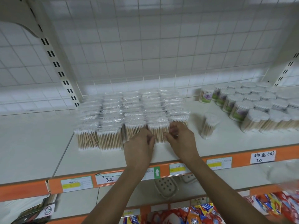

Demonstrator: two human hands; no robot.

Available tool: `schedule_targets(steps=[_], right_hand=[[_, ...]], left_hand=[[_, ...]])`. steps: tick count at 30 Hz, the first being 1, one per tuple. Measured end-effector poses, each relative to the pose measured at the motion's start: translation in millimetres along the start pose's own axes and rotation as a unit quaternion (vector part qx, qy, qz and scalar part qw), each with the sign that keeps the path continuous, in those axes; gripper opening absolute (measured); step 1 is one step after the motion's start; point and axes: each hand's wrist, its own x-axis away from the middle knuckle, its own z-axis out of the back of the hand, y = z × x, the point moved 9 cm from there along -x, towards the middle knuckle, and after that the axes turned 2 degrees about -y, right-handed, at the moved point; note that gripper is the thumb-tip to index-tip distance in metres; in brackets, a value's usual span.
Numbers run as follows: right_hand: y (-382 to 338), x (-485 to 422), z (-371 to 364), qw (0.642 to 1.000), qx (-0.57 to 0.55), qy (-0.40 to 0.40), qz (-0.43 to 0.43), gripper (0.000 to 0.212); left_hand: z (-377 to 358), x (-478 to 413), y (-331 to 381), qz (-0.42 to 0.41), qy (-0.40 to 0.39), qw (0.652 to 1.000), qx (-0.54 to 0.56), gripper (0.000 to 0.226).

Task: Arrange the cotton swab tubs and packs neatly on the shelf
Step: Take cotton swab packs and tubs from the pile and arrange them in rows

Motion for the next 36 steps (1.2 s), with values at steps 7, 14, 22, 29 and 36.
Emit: schedule_targets(steps=[7, 14, 22, 29, 36], right_hand=[[-19, 0, 62, 0.987, 0.066, 0.088, 0.117, 0.022], [32, -53, 124, 0.977, 0.209, -0.016, 0.041, 0.034], [80, -84, 127, 0.963, 0.18, -0.195, -0.044, 0.048], [75, -113, 157, 0.977, 0.031, -0.209, -0.013, 0.05], [92, -132, 160, 0.965, -0.166, -0.193, -0.056, 0.025]], left_hand=[[-17, -1, 61, -0.129, -0.02, 0.99, 0.057, 0.004], [-104, 2, 130, -0.097, -0.182, 0.974, 0.096, 0.055], [-158, -10, 164, -0.014, -0.158, 0.987, 0.041, 0.056], [-168, -29, 153, 0.113, -0.109, 0.971, 0.181, 0.056], [-187, -30, 159, 0.327, -0.095, 0.754, 0.562, 0.043]])
